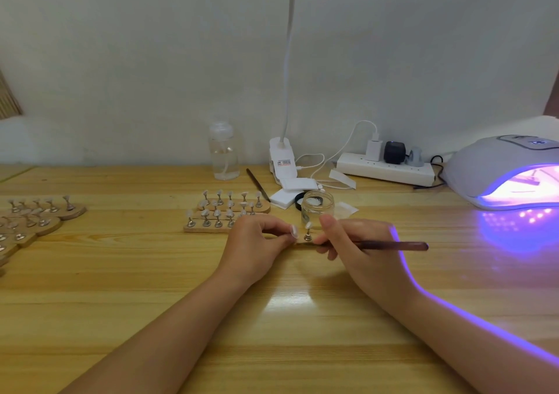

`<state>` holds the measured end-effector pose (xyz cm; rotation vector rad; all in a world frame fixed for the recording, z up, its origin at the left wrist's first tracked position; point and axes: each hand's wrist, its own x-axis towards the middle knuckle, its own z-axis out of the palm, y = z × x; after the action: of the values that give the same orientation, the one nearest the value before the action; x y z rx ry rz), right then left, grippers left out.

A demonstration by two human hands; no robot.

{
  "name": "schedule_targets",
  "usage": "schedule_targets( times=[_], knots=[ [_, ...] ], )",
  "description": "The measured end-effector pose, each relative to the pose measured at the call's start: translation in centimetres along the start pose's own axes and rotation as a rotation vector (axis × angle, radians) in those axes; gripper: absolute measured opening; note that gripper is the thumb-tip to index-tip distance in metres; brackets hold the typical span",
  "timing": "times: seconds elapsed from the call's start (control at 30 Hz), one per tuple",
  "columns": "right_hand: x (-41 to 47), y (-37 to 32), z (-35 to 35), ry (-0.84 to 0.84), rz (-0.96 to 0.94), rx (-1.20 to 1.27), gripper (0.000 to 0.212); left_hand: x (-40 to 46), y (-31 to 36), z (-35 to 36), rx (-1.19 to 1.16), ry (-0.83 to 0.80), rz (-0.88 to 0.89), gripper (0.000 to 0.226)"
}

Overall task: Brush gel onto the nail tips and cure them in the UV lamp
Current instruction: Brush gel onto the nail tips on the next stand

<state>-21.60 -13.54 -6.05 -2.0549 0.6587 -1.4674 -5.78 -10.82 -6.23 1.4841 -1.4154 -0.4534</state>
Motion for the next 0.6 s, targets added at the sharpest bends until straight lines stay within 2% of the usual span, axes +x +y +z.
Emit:
schedule_targets(
  times=[0.1, 0.23, 0.37, 0.5, 0.6],
  knots=[
    [0.15, 0.00, -0.11, 0.001, -0.056, -0.117, 0.030, 0.02, 0.05, -0.03, -0.009, 0.002, -0.016, 0.006],
    [-0.10, -0.17, 0.01, -0.010, 0.099, 0.029, 0.035, -0.05, 0.20, -0.17, -0.061, 0.010, -0.046, 0.017],
    [0.09, -0.13, 0.02, 0.036, 0.031, -0.010, 0.028, -0.11, 0.48, -0.24, -0.124, 0.011, -0.077, 0.017],
    [0.00, -0.50, 0.10, 0.011, 0.127, 0.109, 0.034, -0.12, 0.59, -0.30, -0.185, 0.018, -0.092, 0.019],
    [0.03, -0.30, 0.18, 0.043, 0.056, 0.059, 0.033, -0.10, 0.58, -0.32, -0.194, 0.017, -0.086, 0.019]
  ],
)
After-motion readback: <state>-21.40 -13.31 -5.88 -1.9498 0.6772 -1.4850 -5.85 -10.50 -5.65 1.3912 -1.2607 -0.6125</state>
